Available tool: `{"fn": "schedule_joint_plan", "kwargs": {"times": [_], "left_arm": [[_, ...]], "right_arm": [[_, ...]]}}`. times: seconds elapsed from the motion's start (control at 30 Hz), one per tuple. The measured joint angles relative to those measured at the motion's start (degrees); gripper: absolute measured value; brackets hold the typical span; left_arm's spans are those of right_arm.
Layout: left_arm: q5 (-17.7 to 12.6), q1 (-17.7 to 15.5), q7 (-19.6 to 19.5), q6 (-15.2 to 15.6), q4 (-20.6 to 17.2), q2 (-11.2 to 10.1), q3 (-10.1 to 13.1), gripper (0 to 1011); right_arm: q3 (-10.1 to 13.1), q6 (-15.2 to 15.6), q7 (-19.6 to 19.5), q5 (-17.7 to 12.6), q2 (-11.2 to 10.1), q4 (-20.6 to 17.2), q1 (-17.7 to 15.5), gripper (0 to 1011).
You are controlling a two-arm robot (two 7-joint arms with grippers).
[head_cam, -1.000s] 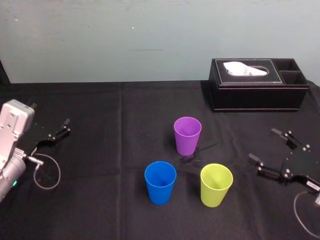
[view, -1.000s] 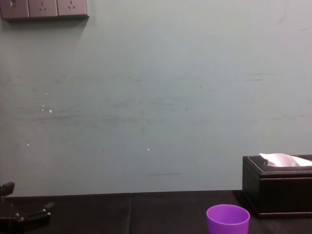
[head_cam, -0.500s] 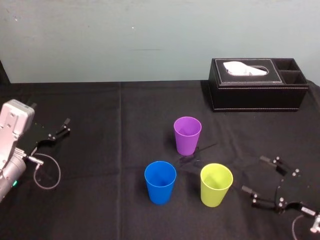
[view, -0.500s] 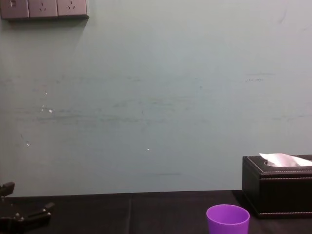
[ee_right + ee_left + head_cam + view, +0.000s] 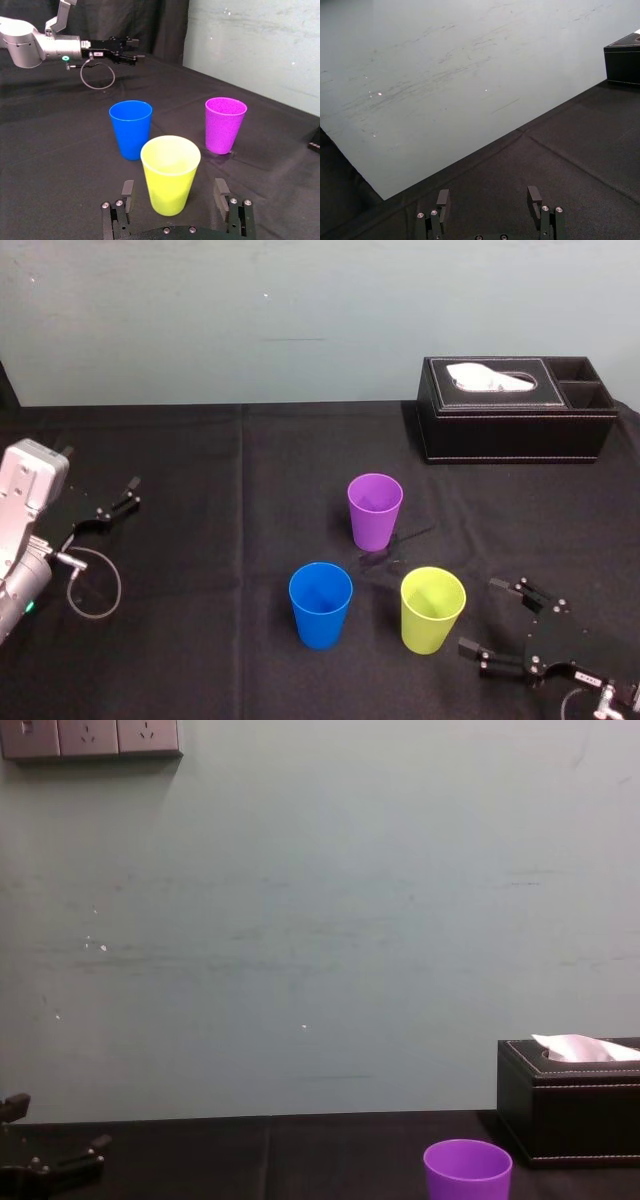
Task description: Stack the three plastic cups sequentially using one hand.
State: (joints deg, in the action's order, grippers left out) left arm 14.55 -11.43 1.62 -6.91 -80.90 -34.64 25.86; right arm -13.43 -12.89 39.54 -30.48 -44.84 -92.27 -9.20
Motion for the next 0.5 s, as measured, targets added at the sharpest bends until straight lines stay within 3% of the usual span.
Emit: {"fn": "schedule_joint_plan", "kwargs": {"times": [0.5], "left_arm": [[0.0, 0.0, 0.0, 0.0, 0.0, 0.0, 0.0, 1010]], "right_arm": [[-2.48, 1.73, 2.0, -0.29, 1.8, 2.08, 2.32, 1000]]}}
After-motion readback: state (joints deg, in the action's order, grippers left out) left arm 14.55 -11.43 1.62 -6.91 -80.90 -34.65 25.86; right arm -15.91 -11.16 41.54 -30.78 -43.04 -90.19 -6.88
